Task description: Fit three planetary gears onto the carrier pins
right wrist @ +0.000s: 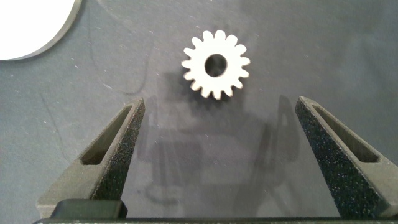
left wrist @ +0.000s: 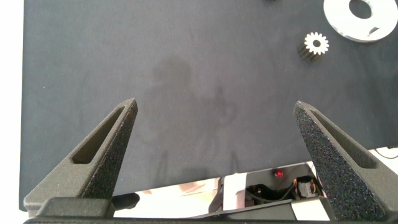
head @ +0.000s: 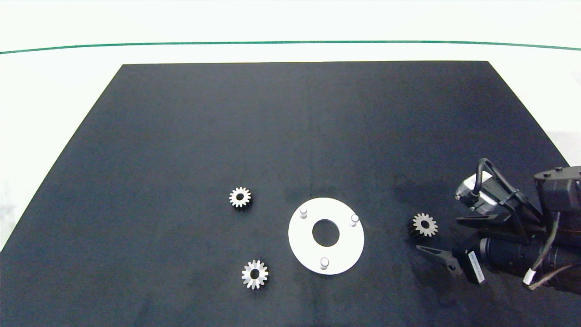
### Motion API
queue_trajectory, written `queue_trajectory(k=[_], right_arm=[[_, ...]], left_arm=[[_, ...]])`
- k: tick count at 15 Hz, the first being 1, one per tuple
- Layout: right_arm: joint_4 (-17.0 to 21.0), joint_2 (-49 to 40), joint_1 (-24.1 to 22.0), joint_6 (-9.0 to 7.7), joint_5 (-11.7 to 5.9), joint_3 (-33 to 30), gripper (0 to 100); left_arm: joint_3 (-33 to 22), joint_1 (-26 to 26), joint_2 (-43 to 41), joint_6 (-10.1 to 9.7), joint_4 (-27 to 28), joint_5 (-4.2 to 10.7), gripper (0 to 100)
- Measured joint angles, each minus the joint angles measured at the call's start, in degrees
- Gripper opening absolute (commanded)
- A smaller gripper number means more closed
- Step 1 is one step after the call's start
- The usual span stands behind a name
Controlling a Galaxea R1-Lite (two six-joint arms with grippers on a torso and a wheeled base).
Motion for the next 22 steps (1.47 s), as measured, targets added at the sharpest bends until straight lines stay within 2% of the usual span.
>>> queue_trajectory(k=[6, 12, 22], right_arm=[[-0.5, 4.0, 0.4, 0.02, -0.04, -3.1, 100], [-2.5, 7.1, 0.5, -0.06, -0.22, -4.5, 88], [-2.6, 8.6, 0.6, -0.23, -0.3, -5.1, 68]], left_arm=[[-0.1, 0.0, -0.2, -0.02, 0.0, 0.01, 100], [-0.3, 0.0, -0.7, 0.06, 0.0, 0.0, 100], [0.0, 0.0, -0.8, 0.09, 0.1, -0.02, 100]])
